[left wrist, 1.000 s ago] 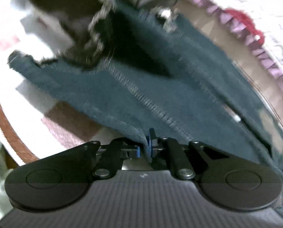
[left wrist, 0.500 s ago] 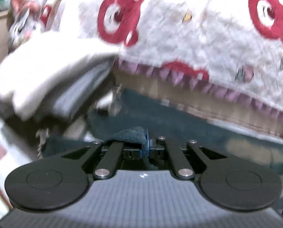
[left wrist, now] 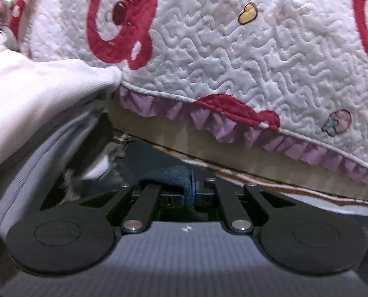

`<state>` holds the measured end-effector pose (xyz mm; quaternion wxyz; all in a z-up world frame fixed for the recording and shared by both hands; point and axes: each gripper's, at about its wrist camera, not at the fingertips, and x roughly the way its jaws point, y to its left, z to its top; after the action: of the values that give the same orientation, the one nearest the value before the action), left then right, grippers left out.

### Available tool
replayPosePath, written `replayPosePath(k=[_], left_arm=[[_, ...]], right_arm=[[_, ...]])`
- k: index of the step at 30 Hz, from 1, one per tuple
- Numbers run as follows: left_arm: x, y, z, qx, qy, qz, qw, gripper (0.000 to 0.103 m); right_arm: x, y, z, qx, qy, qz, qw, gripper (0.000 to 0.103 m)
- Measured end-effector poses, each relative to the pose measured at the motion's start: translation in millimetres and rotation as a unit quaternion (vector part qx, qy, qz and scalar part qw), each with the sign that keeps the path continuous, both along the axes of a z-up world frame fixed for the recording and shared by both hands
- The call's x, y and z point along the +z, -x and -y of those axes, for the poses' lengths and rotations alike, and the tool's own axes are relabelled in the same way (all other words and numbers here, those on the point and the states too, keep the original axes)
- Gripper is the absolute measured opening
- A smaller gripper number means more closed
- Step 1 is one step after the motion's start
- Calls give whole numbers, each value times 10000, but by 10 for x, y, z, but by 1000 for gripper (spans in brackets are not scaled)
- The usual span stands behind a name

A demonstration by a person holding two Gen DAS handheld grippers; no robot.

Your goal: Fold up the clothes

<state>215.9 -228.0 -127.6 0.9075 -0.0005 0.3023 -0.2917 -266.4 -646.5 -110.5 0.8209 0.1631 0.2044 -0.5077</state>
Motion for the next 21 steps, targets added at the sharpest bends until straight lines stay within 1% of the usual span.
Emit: replayPosePath(k=[2, 3, 4, 5, 7, 8, 9, 11, 13, 14, 16, 17, 18, 21], left_arm=[[-59, -200, 188, -3, -118, -24, 9999, 5], [-113, -261, 311, -36, -291, 48, 9996, 4], [-189, -302, 456, -107, -562, 178, 9982, 4], [-302, -306, 639, -246, -1001, 409, 9938, 4], [-564, -291, 948, -527, -1784, 835, 9790, 4], [-660, -299, 1047, -597, -1990, 927, 9738, 4], [-682, -345, 1073, -544, -1919, 825, 9764, 4], [-715, -443, 1118, -419, -1756, 605, 9817, 4], [-708, -564, 1142, -193, -1625, 361, 9859, 4], [-704, -620, 1157, -76, -1580, 251, 9871, 5], [-697, -716, 1196, 143, -1482, 49, 9888, 5], [-723, -755, 1237, 192, -1501, -37, 9885, 6], [-770, -807, 1290, 214, -1575, -131, 9872, 7], [-946, -902, 1438, 166, -1924, -552, 9796, 8]], right_arm=[[-44, -52, 104, 35, -212, 178, 9996, 5], [-83, -98, 161, 38, -302, 242, 9992, 5], [-122, -145, 217, 42, -386, 287, 9988, 5], [-157, -196, 272, 50, -451, 269, 9986, 5], [-220, -261, 423, 32, -658, 355, 9972, 5], [-265, -255, 515, -1, -820, 470, 9955, 5], [-325, -262, 613, -23, -985, 521, 9938, 5], [-405, -332, 731, 22, -1092, 382, 9933, 5], [-398, -433, 755, 183, -952, 117, 9952, 5], [-366, -438, 756, 215, -891, 145, 9957, 5], [-266, -375, 795, 160, -837, 536, 9949, 5], [-231, -352, 828, 172, -860, 715, 9936, 5], [-220, -379, 870, 227, -867, 703, 9935, 5], [-331, -608, 978, 285, -852, -126, 9959, 7]])
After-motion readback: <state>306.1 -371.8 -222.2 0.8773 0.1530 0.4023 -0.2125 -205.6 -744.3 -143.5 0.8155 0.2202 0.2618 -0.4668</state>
